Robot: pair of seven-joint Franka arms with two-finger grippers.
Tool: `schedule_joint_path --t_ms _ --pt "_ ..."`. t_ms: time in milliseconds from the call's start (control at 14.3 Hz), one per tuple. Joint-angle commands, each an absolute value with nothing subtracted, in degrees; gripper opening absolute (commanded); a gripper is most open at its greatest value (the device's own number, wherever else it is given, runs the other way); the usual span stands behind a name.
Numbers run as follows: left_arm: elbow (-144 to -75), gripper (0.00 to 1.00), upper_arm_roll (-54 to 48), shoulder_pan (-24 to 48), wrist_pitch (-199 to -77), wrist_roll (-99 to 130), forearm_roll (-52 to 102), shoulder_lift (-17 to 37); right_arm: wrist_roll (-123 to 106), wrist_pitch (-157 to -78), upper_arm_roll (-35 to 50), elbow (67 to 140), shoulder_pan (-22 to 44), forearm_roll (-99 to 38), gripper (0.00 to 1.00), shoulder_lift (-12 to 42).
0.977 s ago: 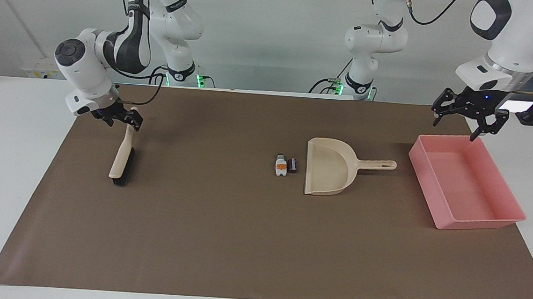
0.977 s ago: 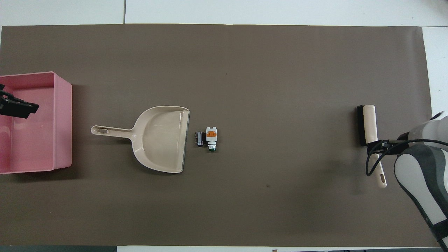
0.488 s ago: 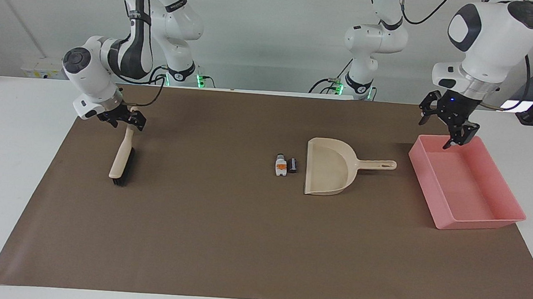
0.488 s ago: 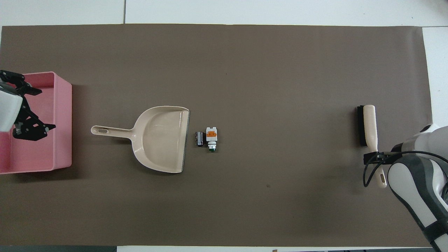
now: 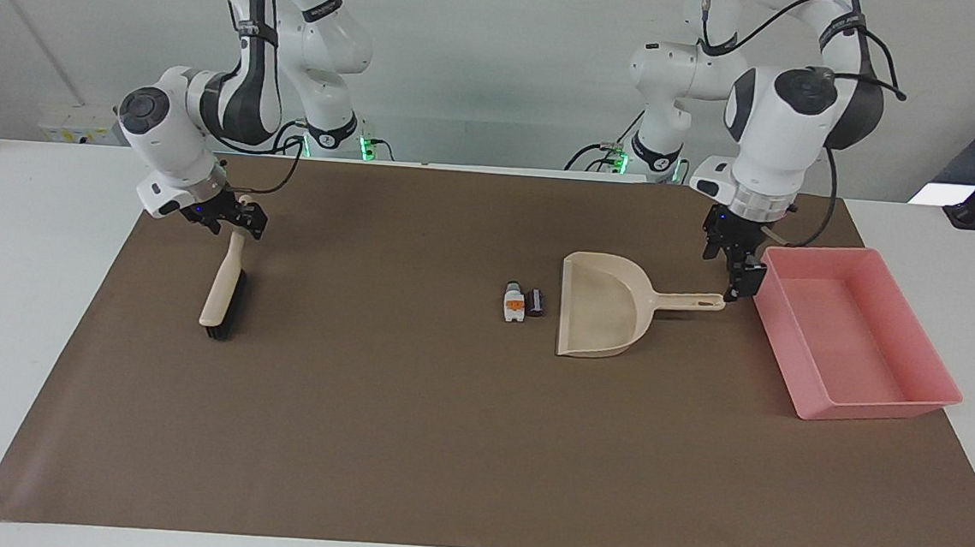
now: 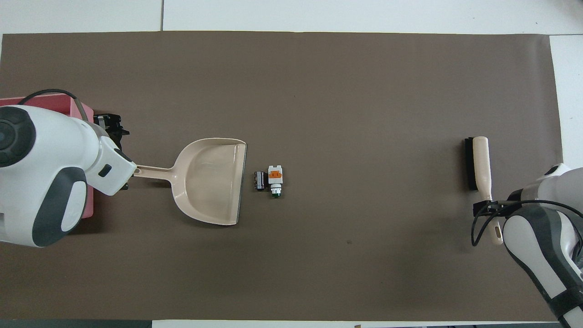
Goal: Clean e-waste and dump in bin
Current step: 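Grasp the dustpan handle with the left gripper while the right gripper grasps the brush, then hold the dustpan with the left gripper while the right gripper lifts the brush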
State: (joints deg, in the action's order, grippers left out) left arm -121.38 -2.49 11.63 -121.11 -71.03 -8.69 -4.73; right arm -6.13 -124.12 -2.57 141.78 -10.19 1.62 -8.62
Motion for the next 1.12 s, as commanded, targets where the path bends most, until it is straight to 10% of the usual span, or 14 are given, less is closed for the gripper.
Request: schedule_joint_path --t_ms 0,349,837,1047 --pt "-123.31 0.98 -1.76 13.01 -124.10 -69.17 -10.99 -2.65 -9.14 -124.72 -2.11 142.91 -11.34 -1.40 0.68 -10.28" --pt "-126.56 0.98 -1.76 15.12 -128.22 -63.46 -16.34 0.61 -9.32 -124.63 -2.02 142.65 -11.34 -1.67 0.60 -10.20" --pt "-129.29 0.97 -1.76 15.47 -130.07 -63.28 -16.44 1.93 -9.14 -124.45 -2.02 142.38 -11.34 -3.06 0.00 -10.11" --pt "-129.81 0.96 -1.76 15.38 -130.43 -63.28 -16.44 1.93 -9.05 -121.31 -2.02 139.94 -10.72 -3.96 0.00 -9.58"
